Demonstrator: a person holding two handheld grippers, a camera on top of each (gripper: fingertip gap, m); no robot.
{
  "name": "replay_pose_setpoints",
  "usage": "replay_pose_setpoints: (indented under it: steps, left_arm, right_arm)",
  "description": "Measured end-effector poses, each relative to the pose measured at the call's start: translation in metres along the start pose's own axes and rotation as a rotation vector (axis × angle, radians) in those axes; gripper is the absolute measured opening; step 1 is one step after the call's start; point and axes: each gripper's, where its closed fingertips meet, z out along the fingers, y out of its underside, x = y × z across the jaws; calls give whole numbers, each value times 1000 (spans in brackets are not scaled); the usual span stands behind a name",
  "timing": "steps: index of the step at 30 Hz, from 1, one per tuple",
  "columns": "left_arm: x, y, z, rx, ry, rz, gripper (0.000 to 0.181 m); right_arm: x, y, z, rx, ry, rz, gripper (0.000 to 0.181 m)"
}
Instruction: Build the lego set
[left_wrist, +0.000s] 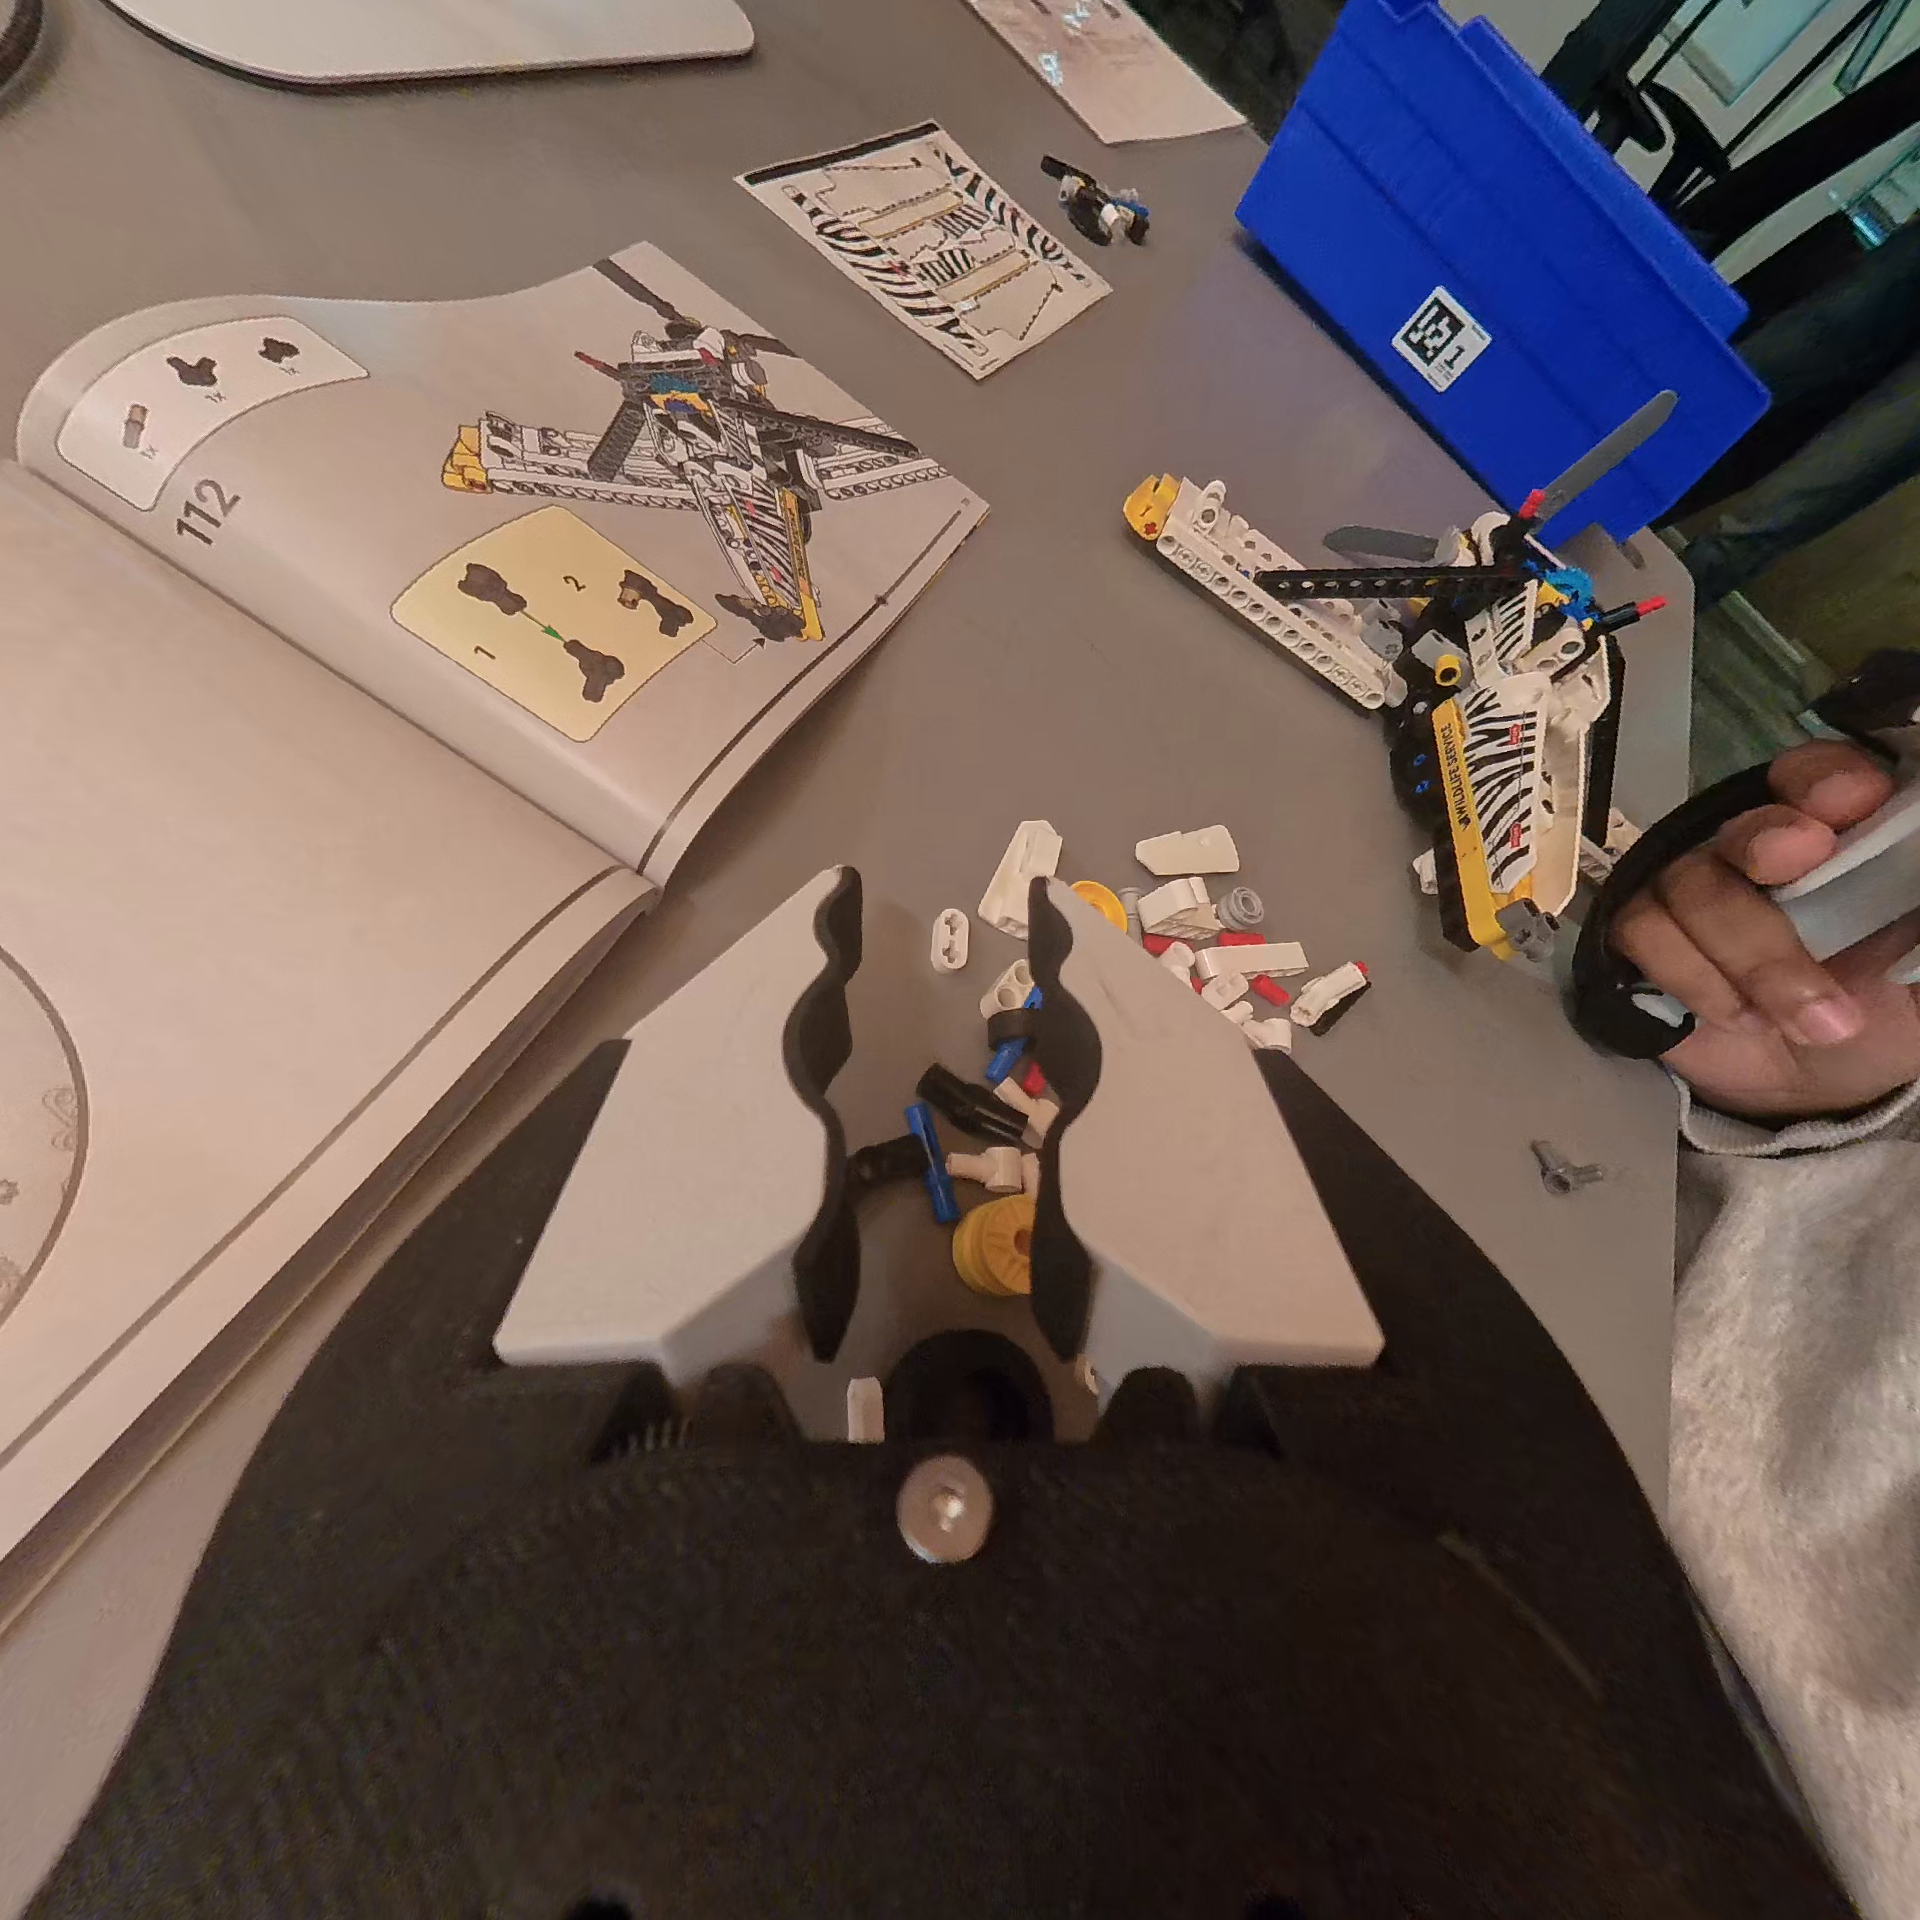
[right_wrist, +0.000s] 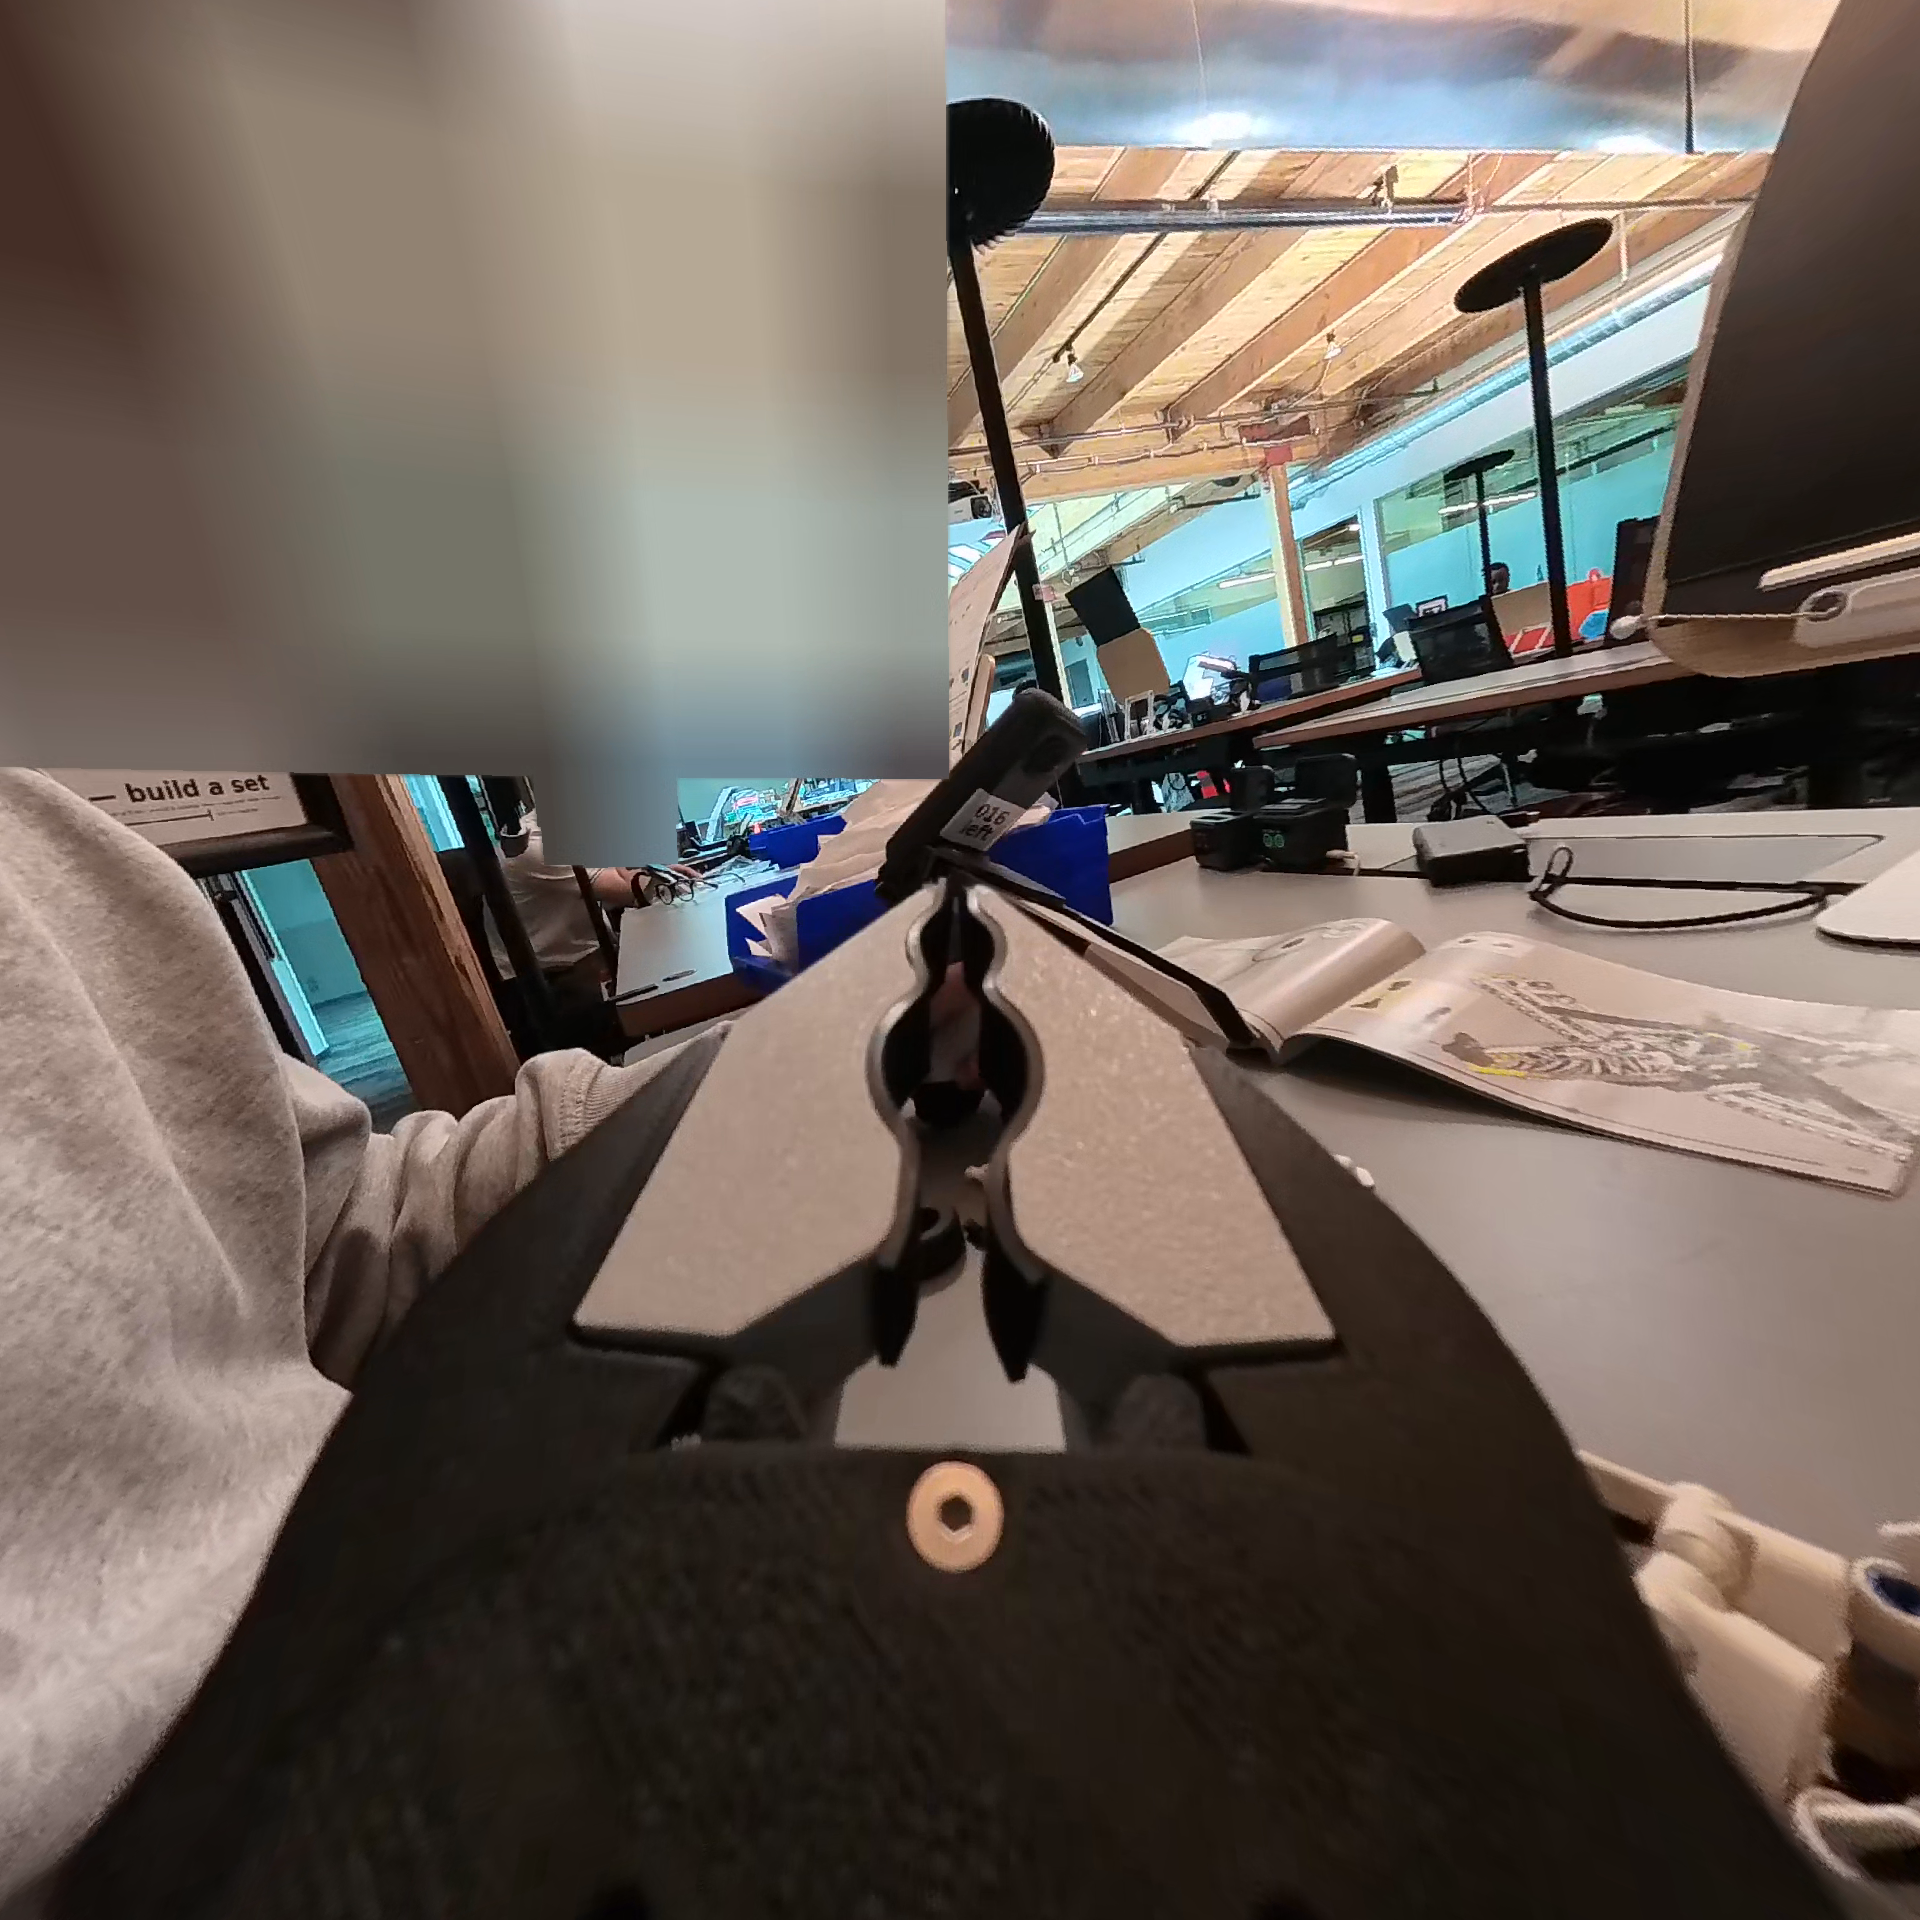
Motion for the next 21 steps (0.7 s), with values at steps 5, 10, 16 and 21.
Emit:
replay_pose_setpoints:
  steps: [5, 10, 16, 21]
  left_arm:
    - [9, 3, 3, -21, 42, 24, 28]
    - [26, 12, 9, -79, 115, 90, 27]
    - [32, 33, 20, -219, 89, 188, 25]
    - [28, 34, 21, -229, 51, 206, 19]
  right_arm:
    - [-1, 2, 1, -12, -5, -5, 0]
    - [-1, 4, 2, -19, -8, 1, 0]
    - [-1, 5, 3, -26, -10, 0, 0]
    - [-1, 6, 4, -31, -12, 3, 0]
